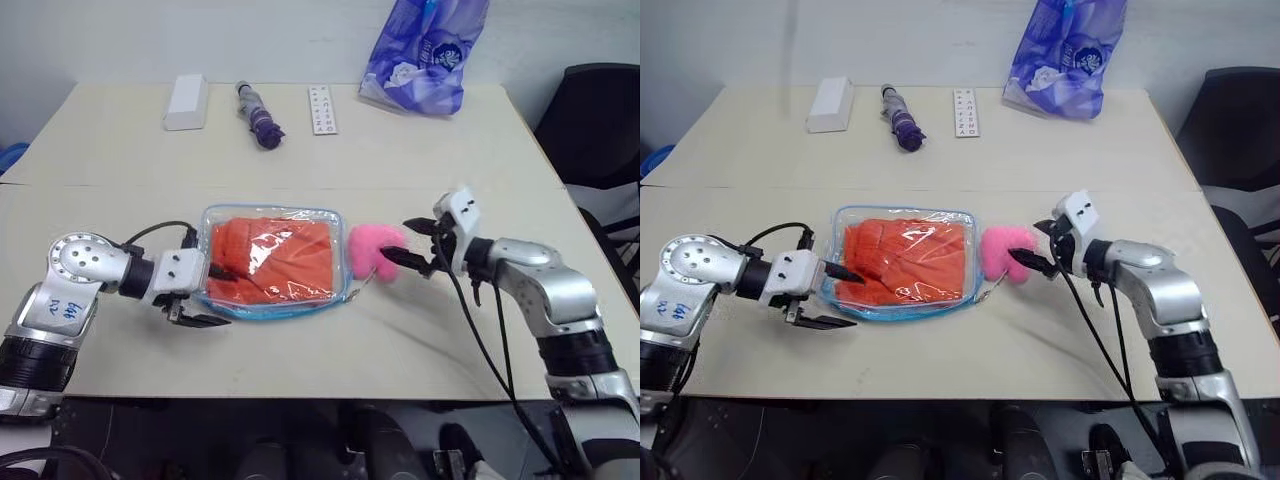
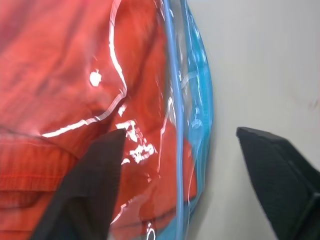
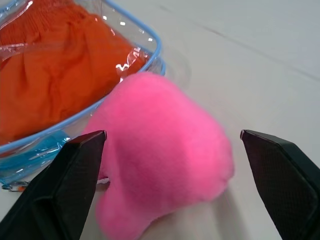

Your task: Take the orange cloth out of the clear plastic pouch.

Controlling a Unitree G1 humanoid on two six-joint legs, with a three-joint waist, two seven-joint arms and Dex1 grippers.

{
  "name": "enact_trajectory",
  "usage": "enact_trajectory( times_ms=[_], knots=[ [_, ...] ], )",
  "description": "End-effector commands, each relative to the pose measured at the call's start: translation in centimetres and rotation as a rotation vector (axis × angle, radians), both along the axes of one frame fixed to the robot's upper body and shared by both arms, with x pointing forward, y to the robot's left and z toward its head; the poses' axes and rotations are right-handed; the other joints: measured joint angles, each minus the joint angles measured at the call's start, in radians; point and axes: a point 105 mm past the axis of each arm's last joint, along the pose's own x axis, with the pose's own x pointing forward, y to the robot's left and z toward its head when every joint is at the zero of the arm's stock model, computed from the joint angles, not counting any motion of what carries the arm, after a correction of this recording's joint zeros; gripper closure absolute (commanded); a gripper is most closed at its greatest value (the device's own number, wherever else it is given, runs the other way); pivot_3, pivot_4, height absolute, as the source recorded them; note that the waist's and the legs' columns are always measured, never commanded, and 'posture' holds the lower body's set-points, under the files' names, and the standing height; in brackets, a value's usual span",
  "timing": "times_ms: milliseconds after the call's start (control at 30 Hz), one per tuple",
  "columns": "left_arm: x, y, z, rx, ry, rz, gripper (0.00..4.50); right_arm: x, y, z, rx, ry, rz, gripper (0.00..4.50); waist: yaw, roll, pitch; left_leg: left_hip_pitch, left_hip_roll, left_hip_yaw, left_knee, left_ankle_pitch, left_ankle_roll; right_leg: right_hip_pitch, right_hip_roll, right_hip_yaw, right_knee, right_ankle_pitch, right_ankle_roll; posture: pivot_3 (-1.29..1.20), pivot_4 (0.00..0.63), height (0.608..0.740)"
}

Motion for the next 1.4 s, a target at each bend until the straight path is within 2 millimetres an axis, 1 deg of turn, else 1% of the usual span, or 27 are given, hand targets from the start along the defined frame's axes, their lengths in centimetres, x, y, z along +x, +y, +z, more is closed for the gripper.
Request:
enact_trajectory(
  times_ms=[33,100,133,233,333,400,433,500,567,667,733,800,867,933,1067,1133,1200,1300,1333,1367,1400],
  knots=[
    [-0.5,-0.2,2.0,-0.056,-0.019,0.038,0.48,0.2,0.2,0.4,0.001,-0.012,0.056,0.59,0.001,0.000,0.000,-0.001,0.000,0.000,0.001,0.000,0.000,-0.001,0.000,0.000,0.000,0.000,0.000,0.00,0.150,0.740],
    [-0.6,-0.3,2.3,-0.067,-0.026,0.054,0.48,-0.3,0.3,0.6,0.011,-0.020,0.094,1.20,0.003,0.000,0.000,-0.008,-0.001,-0.001,0.004,0.000,0.000,-0.008,-0.001,0.000,0.003,0.000,0.000,0.00,0.150,0.740],
    [-0.5,-0.3,2.4,-0.073,-0.035,0.063,0.48,-0.7,0.2,1.0,0.029,-0.025,0.111,1.59,0.004,0.000,0.000,-0.012,-0.002,-0.001,0.006,0.000,0.000,-0.012,-0.002,0.000,0.005,0.000,0.000,0.00,0.150,0.740],
    [-0.4,-0.3,2.7,-0.094,-0.047,0.086,0.48,-2.4,-0.1,2.1,0.068,-0.052,0.173,2.66,0.005,0.000,0.000,-0.014,-0.002,-0.001,0.007,0.000,0.000,-0.013,-0.002,-0.001,0.005,0.000,0.000,0.00,0.150,0.740],
    [-0.3,-0.6,2.9,-0.113,-0.046,0.090,0.48,-5.6,-0.6,2.8,0.081,-0.058,0.255,3.64,0.007,0.000,0.000,-0.014,-0.002,-0.001,0.007,0.000,0.000,-0.013,-0.002,-0.001,0.005,0.000,0.000,0.00,0.150,0.740],
    [-0.1,-0.8,3.1,-0.121,-0.046,0.090,0.48,-7.5,-0.5,3.1,0.087,-0.073,0.296,4.29,0.008,0.000,0.000,-0.014,-0.002,-0.001,0.007,0.000,0.000,-0.013,-0.002,-0.002,0.005,0.000,0.000,0.00,0.150,0.740],
    [0.1,-1.0,3.2,-0.126,-0.046,0.088,0.48,-8.4,-0.2,3.3,0.085,-0.088,0.321,4.49,0.008,0.000,0.000,-0.014,-0.002,-0.001,0.007,0.000,0.000,-0.013,-0.002,-0.001,0.005,0.000,0.000,0.00,0.150,0.740],
    [0.4,-1.4,3.4,-0.137,-0.047,0.077,0.48,-10.2,0.8,3.0,0.034,-0.127,0.377,4.49,0.006,0.000,0.000,-0.013,-0.002,-0.001,0.007,0.000,0.000,-0.012,-0.002,-0.001,0.005,0.000,0.000,0.00,0.150,0.740],
    [0.6,-1.9,3.5,-0.148,-0.045,0.063,0.48,-11.4,1.8,2.6,-0.017,-0.165,0.421,4.49,0.004,0.000,0.000,-0.012,-0.002,0.000,0.007,0.000,-0.001,-0.011,-0.001,0.001,0.005,0.000,0.000,0.00,0.150,0.740],
    [0.9,-3.2,3.7,-0.170,-0.027,0.021,0.48,-13.0,4.3,1.4,-0.086,-0.203,0.520,4.49,0.002,0.000,0.000,-0.011,-0.002,0.002,0.006,-0.001,-0.002,-0.010,0.000,0.003,0.006,0.000,0.000,0.00,0.150,0.740],
    [1.0,-4.4,3.7,-0.185,-0.013,-0.012,0.48,-13.2,6.1,0.4,-0.153,-0.272,0.571,4.49,0.003,-0.001,0.000,-0.010,-0.003,0.002,0.006,0.000,-0.002,-0.010,0.000,0.003,0.006,0.000,0.000,0.00,0.150,0.740],
    [1.0,-5.4,3.5,-0.195,0.007,-0.041,0.48,-12.8,7.4,-0.6,-0.228,-0.356,0.596,4.49,0.003,-0.001,0.000,-0.009,-0.004,0.003,0.006,0.000,-0.002,-0.010,0.000,0.003,0.006,0.000,0.000,0.00,0.150,0.740],
    [0.8,-6.5,3.2,-0.199,0.034,-0.076,0.48,-12.3,8.7,-1.2,-0.291,-0.450,0.621,4.49,0.002,-0.001,0.000,-0.009,-0.005,0.003,0.007,0.000,-0.002,-0.011,0.000,0.003,0.007,0.000,0.000,0.00,0.150,0.740],
    [0.5,-7.8,2.7,-0.205,0.075,-0.114,0.48,-12.1,9.6,-1.5,-0.316,-0.500,0.651,4.49,0.003,-0.001,0.000,-0.010,-0.006,0.003,0.008,0.000,-0.002,-0.011,0.000,0.002,0.007,0.000,0.000,0.00,0.150,0.740],
    [-1.0,-10.0,1.5,-0.185,0.200,-0.209,0.48,-11.9,10.3,-1.7,-0.350,-0.561,0.666,4.49,0.004,-0.001,0.000,-0.011,-0.006,0.003,0.009,0.000,-0.003,-0.011,0.000,0.001,0.007,0.000,0.000,0.00,0.150,0.740],
    [-1.7,-10.5,0.6,-0.150,0.238,-0.251,0.48,-12.0,10.3,-2.0,-0.361,-0.574,0.667,4.49,0.004,-0.001,0.000,-0.011,-0.005,0.003,0.010,0.000,-0.003,-0.011,0.000,0.001,0.007,0.000,0.000,0.00,0.150,0.740],
    [-2.0,-10.8,-0.3,-0.136,0.272,-0.258,0.48,-12.1,10.3,-2.0,-0.364,-0.585,0.667,4.49,0.004,-0.001,0.000,-0.011,-0.004,0.003,0.010,0.000,-0.003,-0.010,0.000,0.001,0.007,0.000,0.000,0.00,0.150,0.740],
    [-2.5,-10.8,-2.0,-0.076,0.293,-0.273,0.48,-12.1,10.2,-1.9,-0.365,-0.595,0.660,4.49,0.002,-0.001,0.000,-0.010,-0.004,0.002,0.010,0.000,-0.003,-0.010,0.000,0.003,0.008,0.000,0.000,0.00,0.150,0.740],
    [-2.3,-10.6,-2.9,-0.034,0.272,-0.267,0.78,-12.0,10.1,-1.7,-0.369,-0.598,0.655,4.50,0.003,-0.001,0.000,-0.010,-0.004,0.002,0.010,0.000,-0.003,-0.010,0.000,0.003,0.008,0.000,0.000,0.00,0.150,0.740],
    [-2.2,-10.5,-3.5,-0.006,0.255,-0.263,0.87,-12.0,9.9,-1.6,-0.371,-0.599,0.652,4.50,0.004,-0.001,0.000,-0.009,-0.004,0.001,0.010,0.000,-0.003,-0.010,0.000,0.003,0.008,0.000,0.000,0.00,0.150,0.740],
    [-1.9,-10.4,-3.8,0.008,0.235,-0.256,1.06,-11.9,9.8,-1.4,-0.375,-0.603,0.648,4.50,0.004,-0.001,0.000,-0.009,-0.004,0.001,0.010,0.000,-0.003,-0.010,0.000,0.003,0.008,0.000,0.000,0.00,0.150,0.740]
  ],
)
